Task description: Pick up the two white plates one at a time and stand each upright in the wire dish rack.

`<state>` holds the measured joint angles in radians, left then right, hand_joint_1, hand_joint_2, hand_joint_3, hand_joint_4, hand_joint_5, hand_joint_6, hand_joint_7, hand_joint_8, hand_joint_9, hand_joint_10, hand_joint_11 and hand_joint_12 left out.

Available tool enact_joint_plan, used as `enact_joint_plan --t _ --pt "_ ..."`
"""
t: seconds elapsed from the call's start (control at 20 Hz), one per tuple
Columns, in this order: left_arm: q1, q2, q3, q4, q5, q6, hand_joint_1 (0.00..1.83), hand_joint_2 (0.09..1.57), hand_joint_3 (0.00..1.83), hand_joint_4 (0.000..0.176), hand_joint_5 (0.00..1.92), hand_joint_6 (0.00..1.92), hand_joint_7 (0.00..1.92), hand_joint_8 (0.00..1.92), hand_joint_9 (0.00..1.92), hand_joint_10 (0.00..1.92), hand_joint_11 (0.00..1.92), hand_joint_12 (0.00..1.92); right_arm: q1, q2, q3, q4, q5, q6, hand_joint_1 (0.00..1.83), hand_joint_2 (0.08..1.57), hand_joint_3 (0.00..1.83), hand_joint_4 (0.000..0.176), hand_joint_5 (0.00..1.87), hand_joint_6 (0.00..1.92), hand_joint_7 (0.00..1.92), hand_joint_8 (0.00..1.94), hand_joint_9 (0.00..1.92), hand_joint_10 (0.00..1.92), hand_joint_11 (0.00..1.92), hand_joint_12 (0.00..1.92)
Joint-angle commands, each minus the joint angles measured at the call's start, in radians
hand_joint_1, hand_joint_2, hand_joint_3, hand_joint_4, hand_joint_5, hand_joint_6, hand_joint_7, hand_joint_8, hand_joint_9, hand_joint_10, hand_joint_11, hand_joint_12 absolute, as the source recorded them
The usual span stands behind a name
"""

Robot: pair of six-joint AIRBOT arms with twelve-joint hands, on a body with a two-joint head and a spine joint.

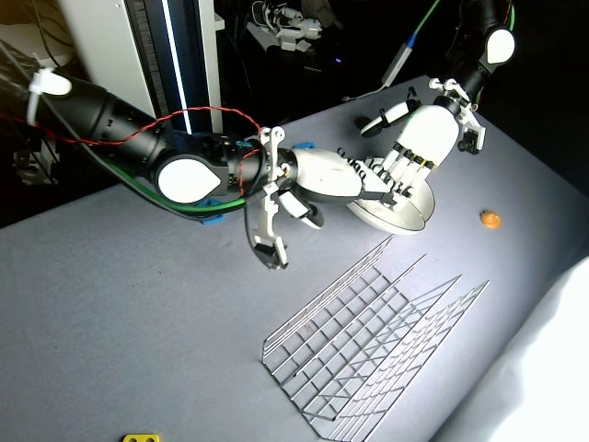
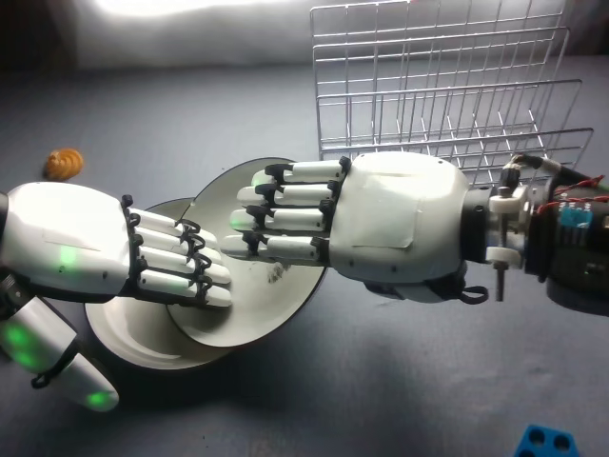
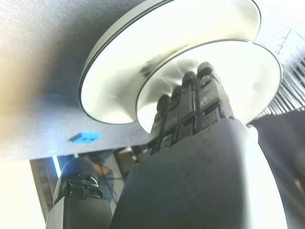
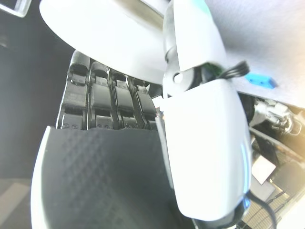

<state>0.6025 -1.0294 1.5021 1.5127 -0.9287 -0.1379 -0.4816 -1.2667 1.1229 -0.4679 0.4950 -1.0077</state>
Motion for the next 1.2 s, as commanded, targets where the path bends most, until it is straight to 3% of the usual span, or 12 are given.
enact_joint_plan --t 0.0,0.35,0.7,0.85,0.9,0.95,1.0,1.1,1.15 --pt "-0.008 -0.004 0.004 -0.061 -0.024 -0.006 0.0 1.04 0.01 0.0 0.0 0.0 0.0 0.0 0.0 0.0 0.0 0.0 0.018 -0.005 0.002 0.025 0.096 -0.005 1.38 1.02 0.0 0.0 0.0 0.0 0.0 0.0 0.0 0.0 0.0 0.28" --pt "-0.01 -0.006 0.01 -0.081 -0.03 -0.013 0.0 1.05 0.01 0.0 0.0 0.0 0.0 0.0 0.0 0.0 0.0 0.0 0.036 -0.116 0.079 0.052 0.068 -0.018 1.39 1.04 0.0 0.0 0.0 0.0 0.0 0.0 0.0 0.0 0.0 0.38" --pt "-0.015 -0.006 0.012 -0.093 -0.035 -0.015 0.0 1.05 0.01 0.0 0.0 0.0 0.0 0.0 0.0 0.0 0.0 0.0 0.03 -0.163 0.13 0.052 0.094 -0.018 1.4 1.05 0.0 0.0 0.0 0.0 0.0 0.0 0.0 0.0 0.0 0.42" --pt "-0.015 -0.006 0.013 -0.093 -0.036 -0.015 0.0 1.05 0.01 0.0 0.0 0.0 0.0 0.0 0.0 0.0 0.0 0.0 0.028 -0.18 0.151 0.054 0.124 -0.018 1.4 1.05 0.0 0.0 0.0 0.0 0.0 0.0 0.0 0.0 0.0 0.61" --pt "-0.015 -0.006 0.013 -0.093 -0.036 -0.015 0.0 1.05 0.01 0.0 0.0 0.0 0.0 0.0 0.0 0.0 0.0 0.0 0.027 -0.183 0.153 0.057 0.129 -0.018 1.44 1.05 0.0 0.0 0.12 0.02 0.11 0.01 0.13 0.03 0.0 0.93" --pt "-0.014 -0.006 0.013 -0.093 -0.036 -0.015 0.0 1.05 0.01 0.0 0.0 0.0 0.0 0.0 0.0 0.0 0.0 0.0 0.028 -0.188 0.156 0.058 0.136 -0.018 1.5 1.07 0.0 0.0 0.46 0.05 0.52 0.04 0.52 0.1 0.11 1.26" --pt "-0.014 -0.006 0.014 -0.093 -0.036 -0.015 0.0 1.05 0.01 0.0 0.0 0.0 0.0 0.0 0.0 0.0 0.0 0.0 0.028 -0.189 0.157 0.058 0.138 -0.018 1.5 1.07 0.0 0.0 0.46 0.05 0.52 0.04 0.52 0.1 0.11 1.26" --pt "-0.014 -0.007 0.014 -0.093 -0.036 -0.015 0.0 1.05 0.01 0.0 0.0 0.0 0.0 0.0 0.0 0.0 0.0 0.0 0.028 -0.192 0.16 0.061 0.139 -0.018 1.46 1.09 0.0 0.0 0.7 0.06 0.77 0.04 0.77 0.12 0.36 1.21" --pt "-0.014 -0.007 0.014 -0.093 -0.036 -0.015 0.0 1.05 0.01 0.0 0.0 0.0 0.0 0.0 0.0 0.0 0.0 0.0 0.028 -0.193 0.161 0.066 0.14 -0.018 1.45 1.1 0.01 0.0 0.76 0.05 0.82 0.03 0.81 0.11 0.4 1.19"
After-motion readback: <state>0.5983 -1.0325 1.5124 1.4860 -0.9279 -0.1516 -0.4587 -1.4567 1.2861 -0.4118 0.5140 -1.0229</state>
